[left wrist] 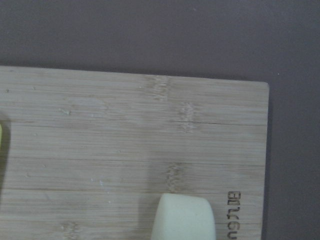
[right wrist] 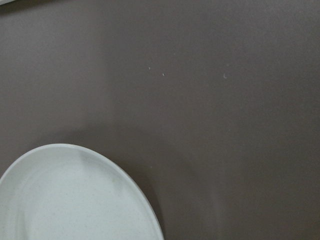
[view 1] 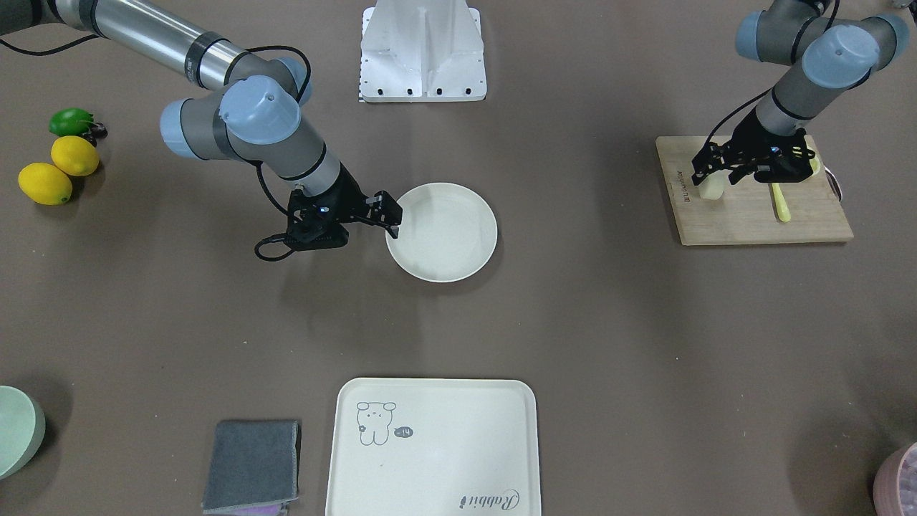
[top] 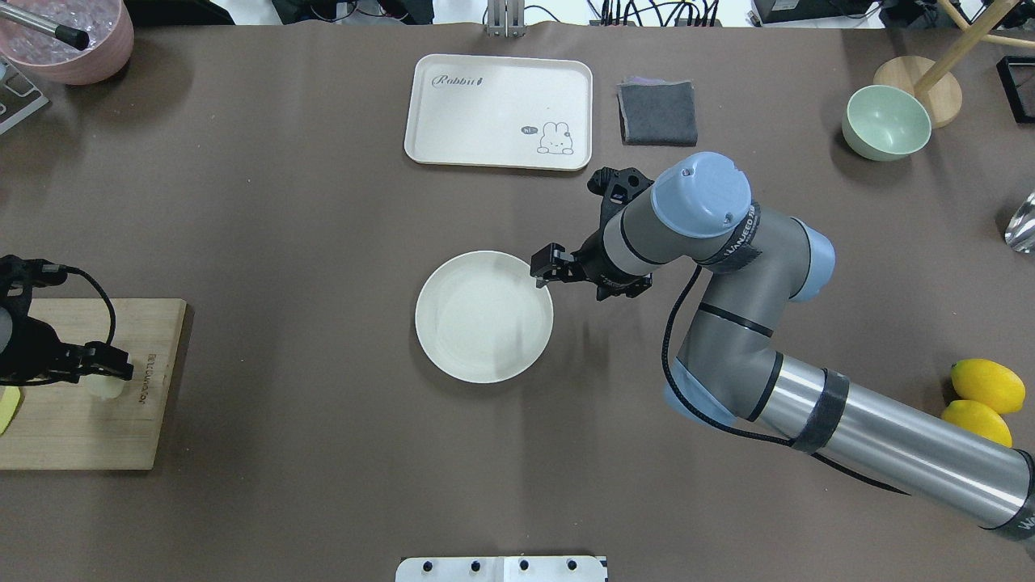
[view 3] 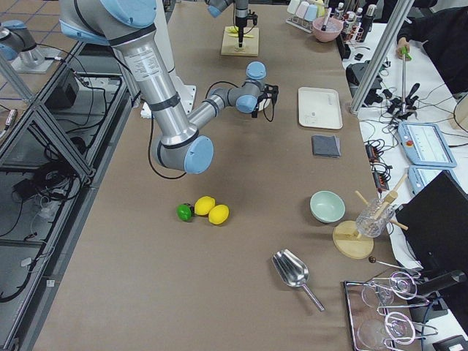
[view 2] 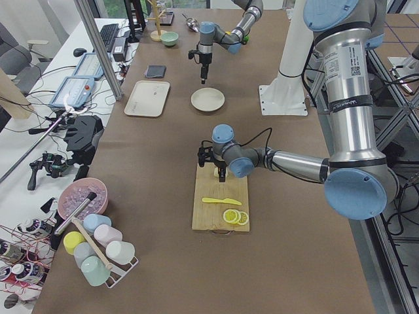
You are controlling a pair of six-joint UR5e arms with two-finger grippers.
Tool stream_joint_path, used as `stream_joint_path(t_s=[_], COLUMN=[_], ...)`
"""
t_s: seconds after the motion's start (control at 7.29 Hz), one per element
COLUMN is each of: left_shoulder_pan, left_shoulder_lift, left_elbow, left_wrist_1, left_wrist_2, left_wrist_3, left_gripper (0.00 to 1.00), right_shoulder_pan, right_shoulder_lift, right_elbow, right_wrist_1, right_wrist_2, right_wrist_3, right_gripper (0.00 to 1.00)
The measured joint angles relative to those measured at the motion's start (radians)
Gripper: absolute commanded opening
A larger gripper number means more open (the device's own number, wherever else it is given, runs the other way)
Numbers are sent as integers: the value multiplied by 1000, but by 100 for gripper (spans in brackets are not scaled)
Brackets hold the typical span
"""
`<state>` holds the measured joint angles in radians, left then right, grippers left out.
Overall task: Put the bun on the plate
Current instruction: 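Grasp the white bun with the left gripper while the right gripper withdraws, then carry the bun over the plate with the left gripper while the right arm retracts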
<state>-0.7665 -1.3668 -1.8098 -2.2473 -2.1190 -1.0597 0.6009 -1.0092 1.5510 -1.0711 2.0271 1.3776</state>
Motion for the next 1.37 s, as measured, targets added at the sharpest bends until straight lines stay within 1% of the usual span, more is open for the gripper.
stream_joint_path(t_s=[0.27,0.41,0.69,0.96,1.1,1.23,1.37], left_shoulder_pan=[3,3,0,-10,-9,-1,13], left_shoulder_lift=[0,1,-2,-20,-66,-144,-246], left_elbow=[2,1,-11,-55,-66,-69,-67], left_wrist_1=[0,0,0,6,11,36,105], left_wrist_2=[1,1,-1,-10,-10,-7,5], left_wrist_3=[0,0,-2,-7,-37,-104,-163], left_gripper=[34,32,33,35,35,36,36], right_shoulder_pan=[21,31,58,83,95,109,129], right_shoulder_lift=[-17,-26,-35,-43,-55,-79,-109], right_elbow=[8,12,24,54,90,137,176], right_wrist_1=[0,0,-2,-37,-81,-131,-177], right_wrist_2=[21,32,63,77,80,81,86], right_wrist_3=[0,-1,-1,-1,-8,-39,-101], right_gripper=[99,99,99,99,99,99,99])
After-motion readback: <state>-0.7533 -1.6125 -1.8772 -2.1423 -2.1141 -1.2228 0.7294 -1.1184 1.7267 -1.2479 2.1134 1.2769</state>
